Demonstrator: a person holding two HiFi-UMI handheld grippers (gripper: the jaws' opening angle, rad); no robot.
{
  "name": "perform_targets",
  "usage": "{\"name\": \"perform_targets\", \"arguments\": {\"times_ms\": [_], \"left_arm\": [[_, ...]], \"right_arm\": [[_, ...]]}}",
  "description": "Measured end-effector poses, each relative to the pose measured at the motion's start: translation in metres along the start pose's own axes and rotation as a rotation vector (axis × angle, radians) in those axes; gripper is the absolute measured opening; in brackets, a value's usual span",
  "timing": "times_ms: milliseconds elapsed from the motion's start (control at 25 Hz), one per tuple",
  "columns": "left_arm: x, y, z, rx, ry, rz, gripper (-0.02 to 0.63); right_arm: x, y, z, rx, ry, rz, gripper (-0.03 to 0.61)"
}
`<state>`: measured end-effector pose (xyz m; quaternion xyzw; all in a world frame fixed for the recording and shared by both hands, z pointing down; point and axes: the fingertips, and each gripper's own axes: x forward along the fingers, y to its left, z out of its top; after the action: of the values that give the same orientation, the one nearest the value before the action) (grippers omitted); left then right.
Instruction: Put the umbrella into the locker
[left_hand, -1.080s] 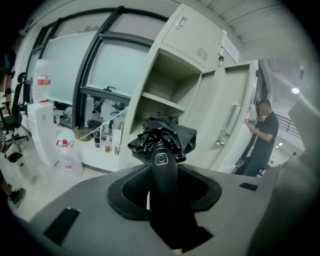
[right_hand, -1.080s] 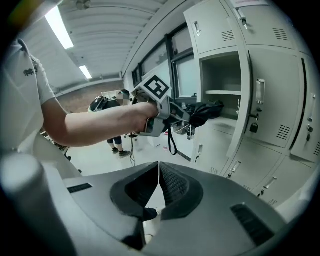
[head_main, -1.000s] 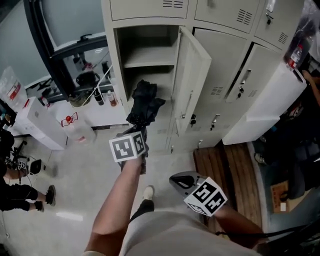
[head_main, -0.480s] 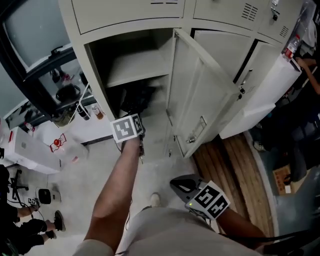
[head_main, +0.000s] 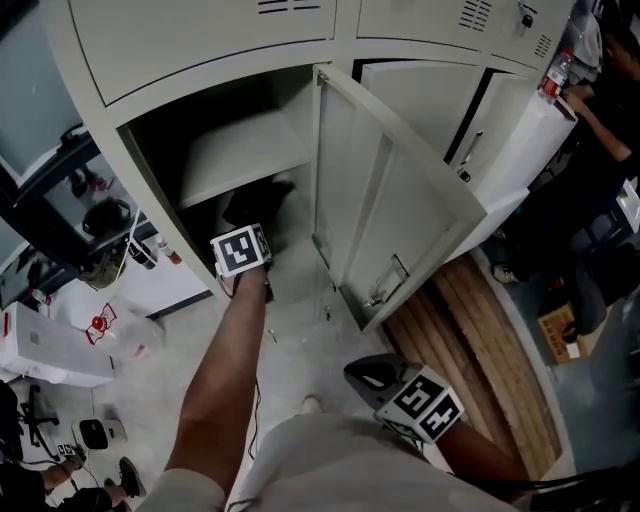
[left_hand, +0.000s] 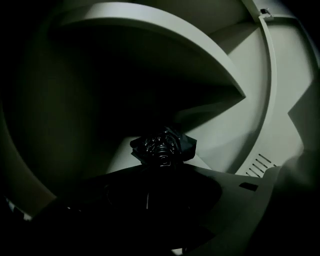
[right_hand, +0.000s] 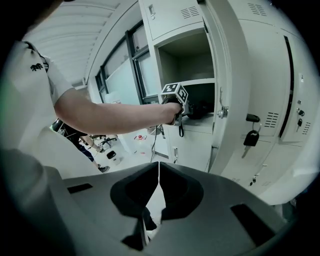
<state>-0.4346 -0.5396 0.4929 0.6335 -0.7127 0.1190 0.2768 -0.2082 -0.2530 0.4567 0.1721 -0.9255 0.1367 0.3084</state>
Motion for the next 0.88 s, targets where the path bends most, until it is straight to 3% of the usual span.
{"name": "perform_targets", "arguments": {"times_ms": [280,640,760,880], "left_arm": [[0.028,-0.003,0.012,0.033,-0.011,-0.010,0.164],[0.043,0.003,0.001,0.090,0.079,0.057,0.166],[0.046,0.004,-0.003,0.094,0.100,0.053,0.206],[0.040,0.011,0.006,0.121,0.059,0.079,0.241]], "right_arm": [[-0.002,-0.012,-0.004,0.050,0.006,-0.039,0.018],[-0.001,-0.011,-0.010,0.085,0.008,-0.037,0.020],[-0.003,-0.009,-0.014,0.091,0.010,-0.035,0.020],[-0.007,-0.008,-0.019,0.100,0.006,-0.038,0.020]]}}
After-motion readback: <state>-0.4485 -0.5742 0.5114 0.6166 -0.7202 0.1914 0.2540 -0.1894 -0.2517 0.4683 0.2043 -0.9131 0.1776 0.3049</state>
